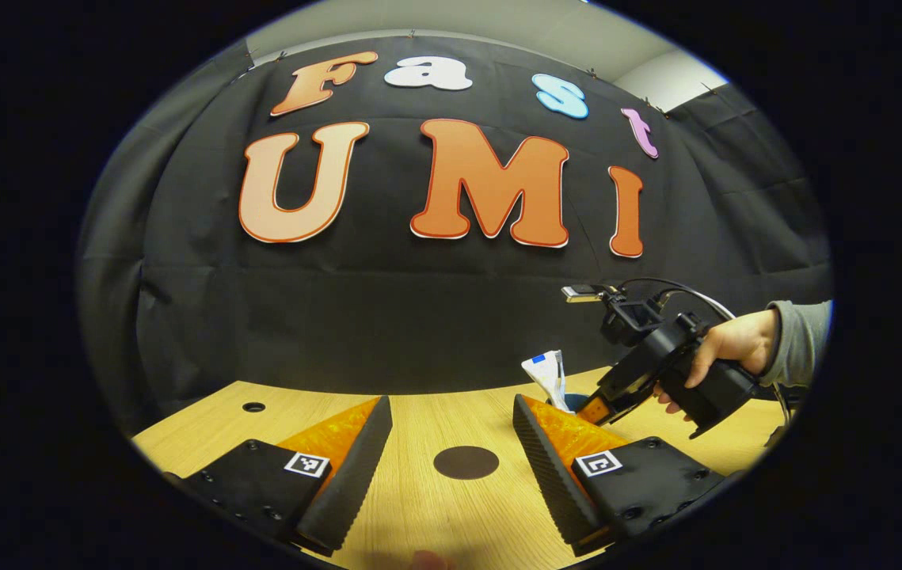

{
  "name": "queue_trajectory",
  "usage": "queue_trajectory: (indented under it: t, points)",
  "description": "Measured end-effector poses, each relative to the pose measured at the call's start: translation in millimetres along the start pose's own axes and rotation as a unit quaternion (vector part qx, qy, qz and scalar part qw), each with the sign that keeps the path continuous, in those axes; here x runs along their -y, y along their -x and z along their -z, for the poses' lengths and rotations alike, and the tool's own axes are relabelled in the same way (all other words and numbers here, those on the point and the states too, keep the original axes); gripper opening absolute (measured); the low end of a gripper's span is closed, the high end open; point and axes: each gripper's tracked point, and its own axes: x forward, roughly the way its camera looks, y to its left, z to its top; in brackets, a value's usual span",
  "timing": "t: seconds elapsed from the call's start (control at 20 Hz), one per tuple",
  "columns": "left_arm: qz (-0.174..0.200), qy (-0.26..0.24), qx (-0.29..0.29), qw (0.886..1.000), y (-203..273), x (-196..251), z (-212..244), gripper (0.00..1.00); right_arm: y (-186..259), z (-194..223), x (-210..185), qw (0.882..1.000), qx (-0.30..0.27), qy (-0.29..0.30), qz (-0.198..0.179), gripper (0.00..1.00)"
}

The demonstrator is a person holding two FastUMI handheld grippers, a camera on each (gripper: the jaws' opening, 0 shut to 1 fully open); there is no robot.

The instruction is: Put the toothbrush and toothpaste on the desktop into the cup, then pick up the cup and place it on the coaster on the desktop.

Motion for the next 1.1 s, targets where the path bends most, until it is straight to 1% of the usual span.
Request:
queue_trajectory:
  t: [0.05,0.15,0.2,0.25,0.35,0.45,0.5,0.6,0.65,0.7,0.75,0.8,0.95,1.1]
  points:
    - [0.002,0.001,-0.002,1.000,0.3,1.1,1.1,0.97,-5.4,0.9,0.5,1.000,-0.009,0.001,0.006,0.88]
    - [0.008,0.002,-0.003,1.000,1.5,3.0,1.5,0.97,-10.9,5.0,-4.2,1.000,-0.021,0.000,0.007,0.82]
    - [0.012,0.003,-0.002,1.000,1.6,4.4,1.9,0.96,-12.4,6.2,-6.2,1.000,-0.024,-0.001,0.008,0.76]
    - [0.015,0.005,-0.004,1.000,1.6,5.3,3.1,0.97,-13.7,7.5,-8.2,1.000,-0.028,0.000,0.008,0.72]
    - [0.020,0.007,-0.006,1.000,2.3,7.0,6.6,0.97,-17.1,10.8,-10.4,0.999,-0.042,0.004,0.014,0.55]
    - [0.020,0.011,-0.008,1.000,3.3,5.2,9.5,0.97,-18.9,10.7,-9.7,0.999,-0.047,0.002,0.013,0.47]
    - [0.019,0.013,-0.011,1.000,3.7,3.4,11.0,0.97,-17.3,8.8,-11.7,0.999,-0.047,-0.012,0.007,0.31]
    - [0.015,0.017,-0.014,1.000,3.9,0.7,13.3,0.97,-15.7,8.0,-11.6,0.999,-0.042,-0.018,0.005,0.27]
    - [0.015,0.018,-0.016,1.000,5.3,0.6,13.4,0.97,-15.7,7.7,-12.4,0.999,-0.040,-0.016,0.008,0.22]
    - [0.016,0.019,-0.017,1.000,5.6,1.3,13.5,0.97,-16.3,7.5,-11.4,0.999,-0.038,-0.014,0.009,0.20]
    - [0.015,0.019,-0.018,1.000,6.3,0.7,13.9,0.97,-17.2,6.8,-10.4,0.999,-0.035,-0.011,0.011,0.24]
    - [0.015,0.019,-0.018,1.000,6.8,0.5,13.5,0.97,-17.1,6.8,-9.8,0.999,-0.033,-0.010,0.013,0.24]
    - [0.010,0.021,-0.020,1.000,9.5,-1.0,14.2,0.97,-15.9,5.7,-12.1,0.999,-0.034,-0.013,-0.003,0.24]
    - [0.002,0.024,-0.019,1.000,9.0,-4.6,12.2,0.97,-17.4,1.7,-11.4,1.000,-0.020,-0.006,-0.010,0.23]
